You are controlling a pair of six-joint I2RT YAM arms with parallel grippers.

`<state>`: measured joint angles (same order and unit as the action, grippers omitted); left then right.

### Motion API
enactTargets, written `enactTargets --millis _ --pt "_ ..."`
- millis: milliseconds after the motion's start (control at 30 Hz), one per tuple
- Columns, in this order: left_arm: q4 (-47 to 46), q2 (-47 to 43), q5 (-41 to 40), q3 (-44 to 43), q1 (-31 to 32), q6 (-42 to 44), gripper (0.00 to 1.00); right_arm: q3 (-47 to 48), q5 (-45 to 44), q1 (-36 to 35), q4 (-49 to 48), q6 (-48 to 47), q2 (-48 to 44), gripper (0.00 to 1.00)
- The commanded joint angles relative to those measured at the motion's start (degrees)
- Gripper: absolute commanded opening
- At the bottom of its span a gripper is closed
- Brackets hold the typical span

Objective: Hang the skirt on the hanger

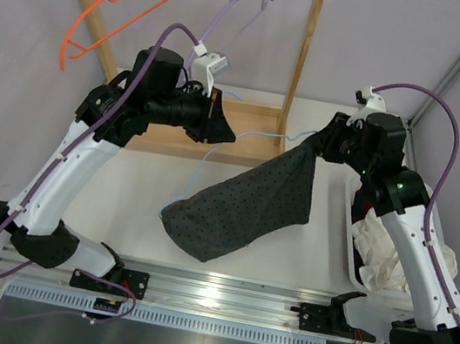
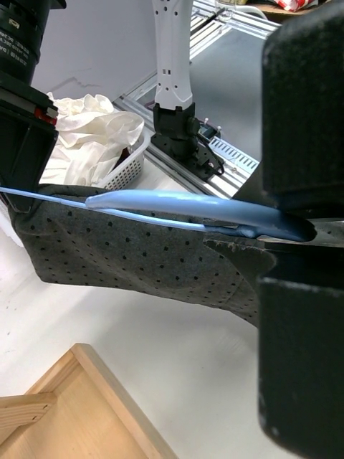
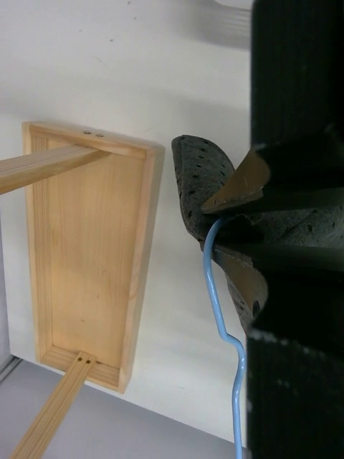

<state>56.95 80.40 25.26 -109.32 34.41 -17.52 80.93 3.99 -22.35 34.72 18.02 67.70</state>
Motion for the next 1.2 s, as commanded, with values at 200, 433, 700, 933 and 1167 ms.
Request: enactTargets --millis 200,433,700,933,1167 --pt "-3.51 -5.6 1.9 0.86 -2.07 -1.47 0.0 3.89 6.29 3.45 -1.14 -0.18 2.35 0.52" --pt "-2.9 -6.04 -1.6 0.86 -2.16 -1.29 0.0 1.17 9.63 2.84 -3.61 0.79 -2.13 0.65" --pt "-1.14 -4.82 -11.97 -3.61 -2.07 -1.64 0.0 -1.47 5.51 2.92 -2.64 3.07 -5.47 0.73" --pt "6.24 3.88 -22.87 -18.9 -1.45 -1.47 0.0 0.28 4.54 3.01 -1.15 3.69 -5.3 0.72" --pt "5.54 11.43 -29.03 -27.08 -0.75 -2.78 0.0 3.62 5.5 3.01 0.44 3.77 -3.72 0.71"
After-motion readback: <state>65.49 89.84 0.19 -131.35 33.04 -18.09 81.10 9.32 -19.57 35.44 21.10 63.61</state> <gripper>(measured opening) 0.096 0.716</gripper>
